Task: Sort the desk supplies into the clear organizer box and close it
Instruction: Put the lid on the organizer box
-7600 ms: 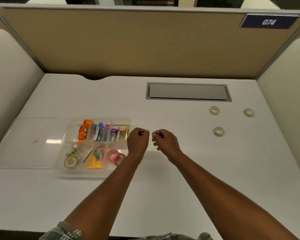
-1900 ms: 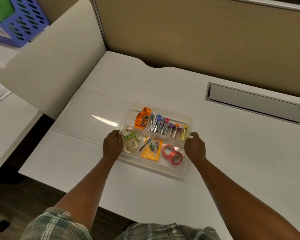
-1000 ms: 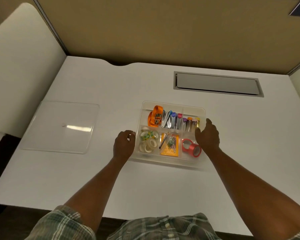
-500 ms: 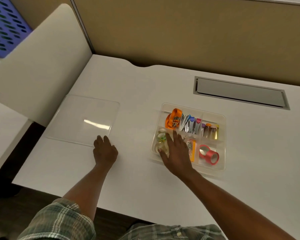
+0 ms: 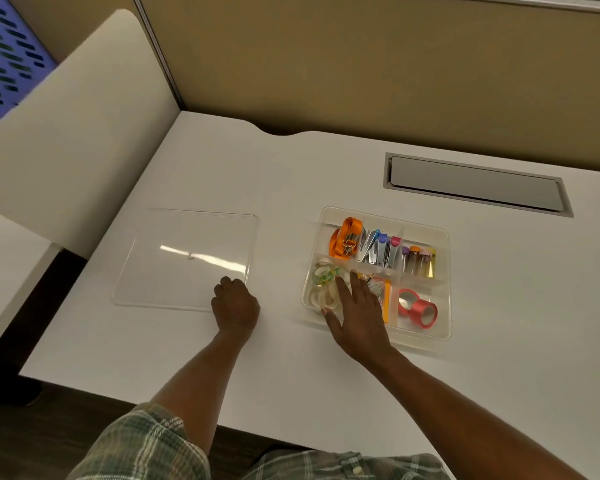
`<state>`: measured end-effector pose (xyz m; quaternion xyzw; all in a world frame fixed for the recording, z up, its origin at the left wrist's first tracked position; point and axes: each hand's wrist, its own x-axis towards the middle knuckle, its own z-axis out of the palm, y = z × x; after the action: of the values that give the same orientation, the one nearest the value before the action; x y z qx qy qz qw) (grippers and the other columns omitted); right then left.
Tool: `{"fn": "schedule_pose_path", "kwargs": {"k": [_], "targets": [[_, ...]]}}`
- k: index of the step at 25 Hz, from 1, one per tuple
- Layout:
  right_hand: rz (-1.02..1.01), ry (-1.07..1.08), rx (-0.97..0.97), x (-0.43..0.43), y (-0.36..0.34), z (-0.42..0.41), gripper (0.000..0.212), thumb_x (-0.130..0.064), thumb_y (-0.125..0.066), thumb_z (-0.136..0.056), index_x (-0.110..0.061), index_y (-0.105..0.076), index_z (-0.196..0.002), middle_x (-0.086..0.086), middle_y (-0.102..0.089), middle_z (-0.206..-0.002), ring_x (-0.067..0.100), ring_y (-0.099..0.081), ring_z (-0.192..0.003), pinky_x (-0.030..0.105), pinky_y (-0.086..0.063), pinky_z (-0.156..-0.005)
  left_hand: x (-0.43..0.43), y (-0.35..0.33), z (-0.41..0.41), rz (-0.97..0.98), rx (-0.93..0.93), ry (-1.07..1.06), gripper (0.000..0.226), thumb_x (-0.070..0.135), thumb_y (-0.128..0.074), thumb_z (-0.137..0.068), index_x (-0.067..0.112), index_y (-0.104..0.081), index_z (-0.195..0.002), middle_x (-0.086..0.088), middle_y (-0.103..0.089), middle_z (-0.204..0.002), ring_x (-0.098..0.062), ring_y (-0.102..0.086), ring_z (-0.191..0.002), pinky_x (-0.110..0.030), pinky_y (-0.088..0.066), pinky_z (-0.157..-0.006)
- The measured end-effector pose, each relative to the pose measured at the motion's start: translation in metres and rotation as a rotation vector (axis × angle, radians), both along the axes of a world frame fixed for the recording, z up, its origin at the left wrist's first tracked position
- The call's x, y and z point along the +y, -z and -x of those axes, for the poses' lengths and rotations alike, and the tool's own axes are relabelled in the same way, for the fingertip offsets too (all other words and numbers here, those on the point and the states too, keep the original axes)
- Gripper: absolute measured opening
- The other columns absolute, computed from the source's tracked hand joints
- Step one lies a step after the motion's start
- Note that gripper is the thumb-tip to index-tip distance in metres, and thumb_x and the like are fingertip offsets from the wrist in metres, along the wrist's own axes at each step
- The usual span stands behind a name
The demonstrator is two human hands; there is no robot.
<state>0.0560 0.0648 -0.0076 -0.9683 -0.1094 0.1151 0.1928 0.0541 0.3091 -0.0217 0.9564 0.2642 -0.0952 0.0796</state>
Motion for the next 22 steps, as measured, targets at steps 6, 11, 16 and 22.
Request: {"fn": "schedule_pose_path", "kwargs": {"k": [6, 11, 16, 22], "targets": [[-0.054, 0.047, 0.022, 0.000, -0.009, -0.010, 0.069, -0.052, -0.047, -0.098, -0.022, -0.025, -0.157, 0.007, -0.009, -0.168, 0.028, -0.010, -0.155, 0.049, -0.019, -0.124, -0.023, -0.050, -0.039, 0.164, -0.204, 0.006, 0.018, 0.008, -0.056, -0.074, -0.004, -0.056, -0.088, -0.019, -0.054, -0.101, -0.038, -0.057, -0.091, -0.042, -0.049, -0.071], [-0.204, 0.112, -0.032, 0.008, -0.034, -0.031, 0.065, -0.045, -0.054, -0.098, -0.019, -0.033, -0.154, 0.007, -0.024, -0.165, 0.027, -0.021, -0.152, 0.044, -0.024, -0.122, -0.049, -0.113, -0.084, 0.252, -0.478, 0.031, 0.016, 0.011, -0.056, -0.076, -0.004, -0.056, -0.082, -0.020, -0.054, -0.092, -0.036, -0.056, -0.073, -0.036, -0.044, -0.059], [-0.432, 0.273, 0.025, 0.014, -0.057, -0.056, 0.060, -0.045, -0.052, -0.100, -0.019, -0.036, -0.152, 0.003, -0.035, -0.161, 0.024, -0.031, -0.149, 0.042, -0.031, -0.120, -0.082, -0.156, -0.099, 0.403, -0.789, 0.088, 0.015, 0.011, -0.064, -0.080, 0.002, -0.052, -0.077, -0.010, -0.050, -0.083, -0.021, -0.049, -0.066, -0.027, -0.041, -0.056], [-0.767, 0.487, 0.234, 0.011, -0.077, -0.084, 0.057, -0.052, -0.043, -0.101, -0.026, -0.034, -0.151, 0.005, -0.042, -0.155, 0.027, -0.046, -0.137, 0.037, -0.040, -0.107, -0.114, -0.184, -0.095, 0.515, -1.035, 0.185, 0.020, 0.007, -0.065, -0.079, 0.009, -0.046, -0.073, -0.007, -0.046, -0.078, -0.012, -0.039, -0.064, -0.011, -0.028, -0.053]]}}
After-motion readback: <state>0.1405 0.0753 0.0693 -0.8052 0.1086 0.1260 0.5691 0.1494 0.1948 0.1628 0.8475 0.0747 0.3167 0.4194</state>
